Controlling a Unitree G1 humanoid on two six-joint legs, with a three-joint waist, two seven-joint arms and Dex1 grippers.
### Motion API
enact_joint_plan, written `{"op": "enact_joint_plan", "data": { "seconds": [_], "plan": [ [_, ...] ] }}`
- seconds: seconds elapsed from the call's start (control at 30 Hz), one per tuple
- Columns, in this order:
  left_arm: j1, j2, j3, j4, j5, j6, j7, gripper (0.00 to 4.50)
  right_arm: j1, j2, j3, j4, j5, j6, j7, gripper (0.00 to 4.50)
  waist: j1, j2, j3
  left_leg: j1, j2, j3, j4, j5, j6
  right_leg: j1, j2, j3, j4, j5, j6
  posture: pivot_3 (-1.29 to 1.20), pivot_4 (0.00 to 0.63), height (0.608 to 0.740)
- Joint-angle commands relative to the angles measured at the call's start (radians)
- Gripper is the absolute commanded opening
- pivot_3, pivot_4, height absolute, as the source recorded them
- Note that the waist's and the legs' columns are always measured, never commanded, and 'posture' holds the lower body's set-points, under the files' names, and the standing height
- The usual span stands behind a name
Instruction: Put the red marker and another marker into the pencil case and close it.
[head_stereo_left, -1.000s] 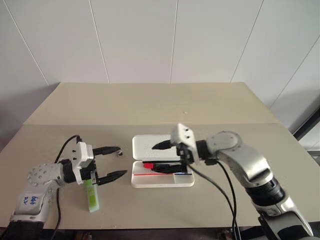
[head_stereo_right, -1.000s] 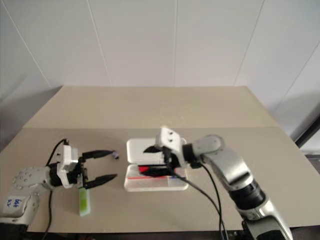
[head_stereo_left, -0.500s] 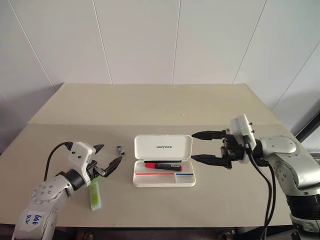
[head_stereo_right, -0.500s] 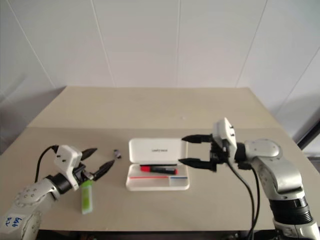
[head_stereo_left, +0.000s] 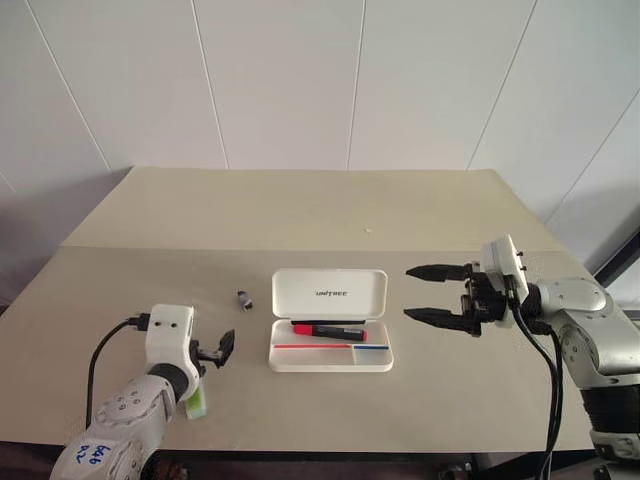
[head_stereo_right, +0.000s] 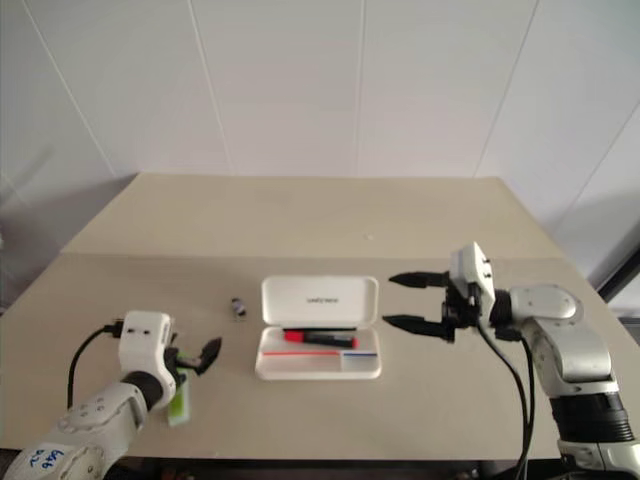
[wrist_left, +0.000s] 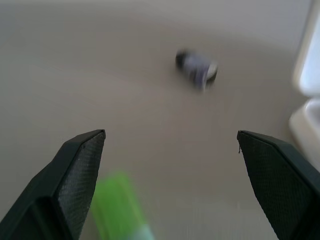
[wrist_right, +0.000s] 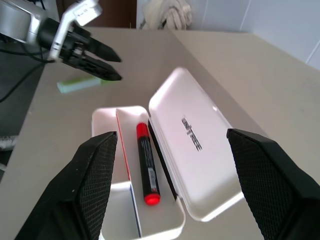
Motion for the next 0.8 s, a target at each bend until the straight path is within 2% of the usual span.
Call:
{"op": "enact_joint_plan", "data": {
  "seconds": [0.03,0.3,0.6,0.7,0.8],
  "plan": [
    [0.029,-0.023,0.014,-0.092,0.03,0.084,0.038,4.5,-0.032,0.005,0.009,0.01,-0.006,-0.028,0.004,4.46,0.001,0.0,0.0,0.0,0.0,0.0,0.0,0.0,0.0,0.0,0.0,0.0,0.0,0.0,0.0,0.0,0.15,0.74],
    [0.046,-0.121,0.037,-0.129,0.116,0.19,0.11,4.5,-0.05,0.027,0.036,0.051,-0.023,-0.053,0.004,4.46,0.002,0.0,0.0,0.0,0.0,0.0,0.001,0.0,0.0,0.001,0.0,0.0,-0.001,0.0,-0.001,0.0,0.15,0.74],
    [-0.017,-0.17,0.043,-0.086,0.142,0.299,0.07,4.5,-0.052,0.037,0.043,0.041,-0.028,-0.052,-0.011,4.46,0.004,0.0,0.0,0.0,0.0,0.0,0.001,0.0,0.0,0.001,0.0,0.0,-0.002,0.0,-0.001,0.0,0.15,0.74],
    [-0.036,-0.163,0.028,-0.066,0.16,0.311,0.063,3.94,-0.052,0.037,0.044,0.032,-0.028,-0.048,-0.019,4.5,0.004,0.0,0.0,0.0,-0.001,0.0,0.002,0.0,0.0,0.002,0.0,0.0,-0.002,-0.001,-0.002,0.0,0.15,0.74],
    [-0.049,-0.161,0.02,-0.055,0.168,0.317,0.048,3.03,-0.051,0.035,0.041,0.026,-0.027,-0.048,-0.026,4.5,0.003,0.0,0.0,0.001,-0.001,0.0,0.002,0.0,0.0,0.004,0.0,0.0,-0.004,-0.001,-0.003,0.0,0.15,0.74]
  ]
}}
